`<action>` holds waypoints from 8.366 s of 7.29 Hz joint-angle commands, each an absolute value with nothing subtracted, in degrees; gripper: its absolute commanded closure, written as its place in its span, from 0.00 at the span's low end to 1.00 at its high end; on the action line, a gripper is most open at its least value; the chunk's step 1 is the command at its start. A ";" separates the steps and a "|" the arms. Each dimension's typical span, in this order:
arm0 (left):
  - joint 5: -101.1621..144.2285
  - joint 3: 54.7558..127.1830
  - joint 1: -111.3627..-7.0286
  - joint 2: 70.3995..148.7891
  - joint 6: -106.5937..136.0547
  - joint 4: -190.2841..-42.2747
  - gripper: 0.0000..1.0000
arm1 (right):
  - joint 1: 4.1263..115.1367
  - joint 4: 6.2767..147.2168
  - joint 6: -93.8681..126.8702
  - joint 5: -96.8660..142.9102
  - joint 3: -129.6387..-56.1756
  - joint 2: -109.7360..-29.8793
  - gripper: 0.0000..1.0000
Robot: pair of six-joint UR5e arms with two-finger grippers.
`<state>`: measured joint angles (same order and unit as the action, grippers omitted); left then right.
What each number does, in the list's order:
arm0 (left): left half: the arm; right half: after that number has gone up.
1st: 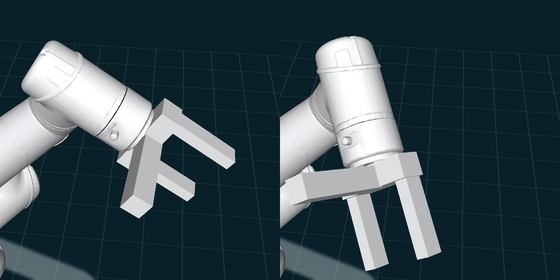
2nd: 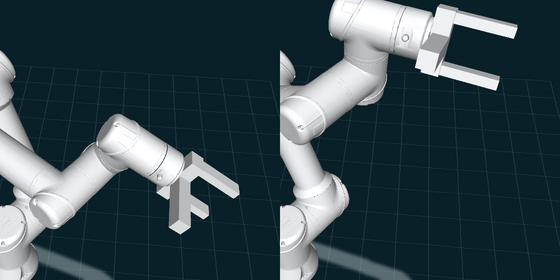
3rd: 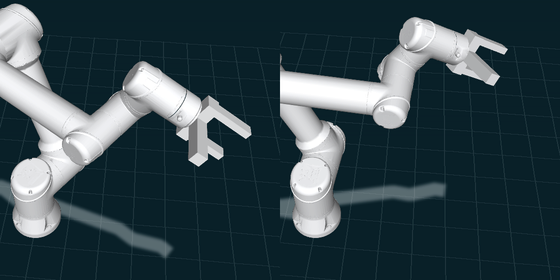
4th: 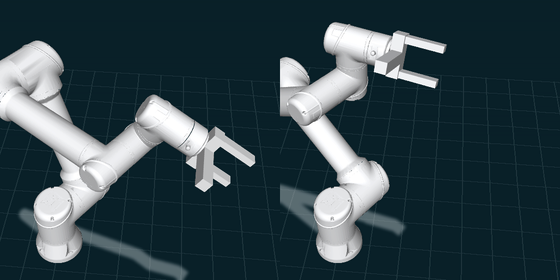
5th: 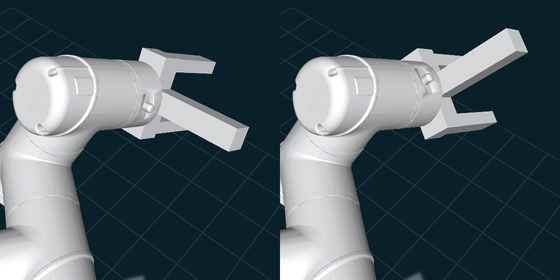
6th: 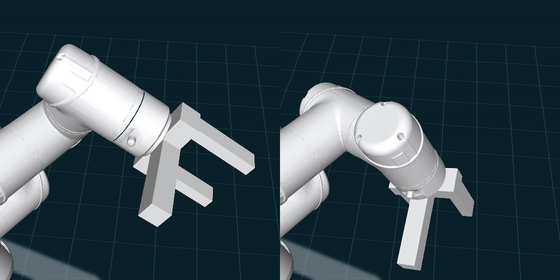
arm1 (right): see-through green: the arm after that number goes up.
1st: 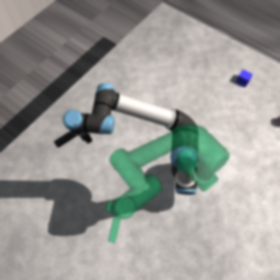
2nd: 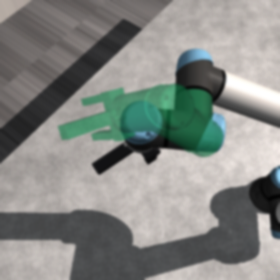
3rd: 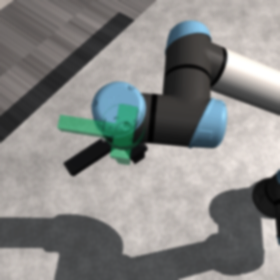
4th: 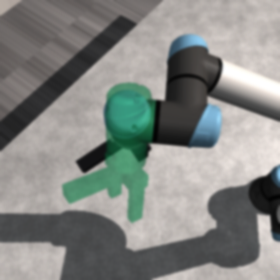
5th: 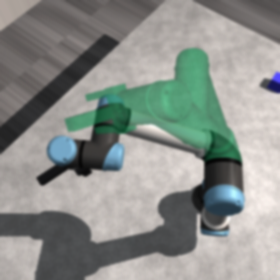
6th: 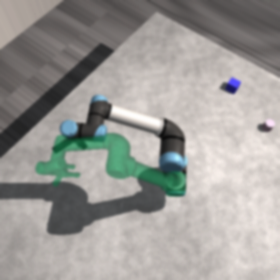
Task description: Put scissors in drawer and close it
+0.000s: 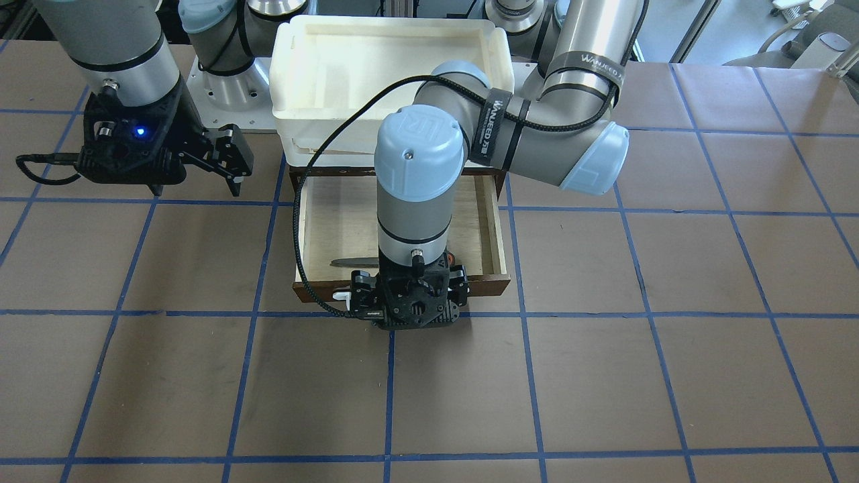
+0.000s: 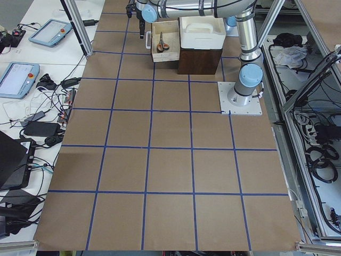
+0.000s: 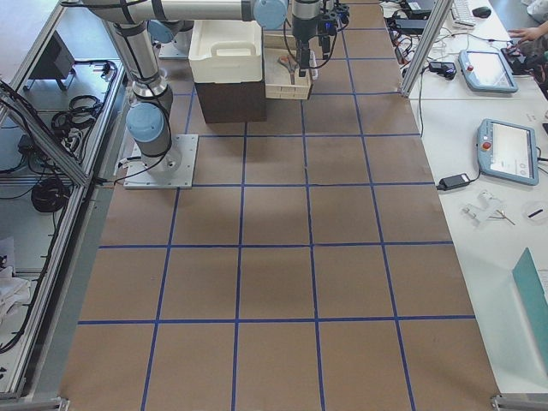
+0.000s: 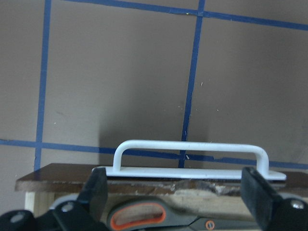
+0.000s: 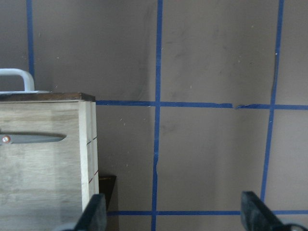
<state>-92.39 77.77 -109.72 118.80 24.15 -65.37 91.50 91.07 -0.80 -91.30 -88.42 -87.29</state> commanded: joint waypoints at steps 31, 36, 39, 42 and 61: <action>-91.14 85.33 -113.38 117.16 24.35 -79.80 0.00 | 91.23 93.16 -2.11 -89.56 -89.91 -87.80 0.00; -91.23 88.93 -113.91 114.00 24.43 -79.81 0.00 | 91.32 93.16 -2.02 -89.39 -90.00 -87.80 0.00; -91.14 89.91 -114.43 113.38 24.52 -79.89 0.00 | 91.32 93.08 -2.11 -89.38 -90.00 -87.80 0.00; -91.14 90.44 -114.78 112.24 24.52 -81.91 0.00 | 91.32 92.90 -2.02 -89.39 -90.00 -87.80 0.00; -89.47 87.18 -103.21 92.73 11.25 -86.42 0.00 | 91.14 92.90 -2.11 -90.26 -90.09 -87.89 0.00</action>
<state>-89.50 85.93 -106.02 94.01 11.06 -88.31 91.14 93.01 -2.06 -90.35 -90.12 -87.80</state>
